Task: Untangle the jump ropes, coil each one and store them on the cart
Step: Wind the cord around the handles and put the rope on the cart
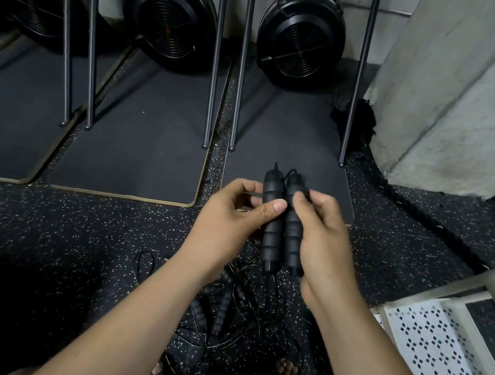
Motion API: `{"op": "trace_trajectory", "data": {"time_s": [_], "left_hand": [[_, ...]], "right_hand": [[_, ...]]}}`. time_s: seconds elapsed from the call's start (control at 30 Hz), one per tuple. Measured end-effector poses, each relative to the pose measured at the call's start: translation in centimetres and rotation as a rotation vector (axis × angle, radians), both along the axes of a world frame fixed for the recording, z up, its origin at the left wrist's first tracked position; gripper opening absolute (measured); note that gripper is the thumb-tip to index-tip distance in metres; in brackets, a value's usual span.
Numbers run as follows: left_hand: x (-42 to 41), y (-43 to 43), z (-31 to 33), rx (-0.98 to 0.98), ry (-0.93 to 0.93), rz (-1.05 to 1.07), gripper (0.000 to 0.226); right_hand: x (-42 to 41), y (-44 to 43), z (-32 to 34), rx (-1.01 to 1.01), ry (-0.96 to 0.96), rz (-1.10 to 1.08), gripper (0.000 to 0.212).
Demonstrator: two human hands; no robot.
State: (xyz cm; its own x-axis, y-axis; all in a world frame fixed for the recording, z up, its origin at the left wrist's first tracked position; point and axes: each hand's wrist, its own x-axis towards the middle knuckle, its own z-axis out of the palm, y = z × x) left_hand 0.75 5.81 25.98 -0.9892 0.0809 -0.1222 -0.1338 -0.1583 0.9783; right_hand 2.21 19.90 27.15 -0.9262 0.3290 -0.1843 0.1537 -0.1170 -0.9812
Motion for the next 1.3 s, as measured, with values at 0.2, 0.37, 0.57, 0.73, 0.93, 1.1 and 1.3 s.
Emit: {"op": "trace_trajectory", "data": {"time_s": [0.2,0.37,0.57,0.73,0.93,1.1,1.3], "left_hand": [[-0.1,-0.1,0.8,0.076,-0.02,-0.01,0.031],[-0.1,-0.1,0.9,0.072,-0.021,-0.019,0.029],[0.0,-0.4,1.5,0.044,0.033,0.011,0.032],[-0.4,-1.3,1.8,-0.138,0.119,0.083,0.021],[-1.7,-3.2,1.3,-0.646,0.37,0.189,0.037],[-2.0,-3.6,2.5,-0.187,0.174,0.273,0.044],[-1.6,-4.0,3.4,0.035,-0.019,0.151,0.073]], "right_hand": [[-0.5,0.3,0.8,0.006,0.077,0.075,0.02],[-0.5,0.1,0.7,0.014,0.073,0.055,0.023],[0.1,-0.3,1.1,-0.069,0.061,0.219,0.037],[1.0,-0.6,2.1,-0.234,0.039,0.51,0.067],[0.9,-0.4,2.5,-0.133,-0.09,0.504,0.055],[1.9,-0.1,3.2,-0.063,-0.134,0.789,0.051],[2.2,0.9,4.6,-0.033,-0.089,0.932,0.054]]}}
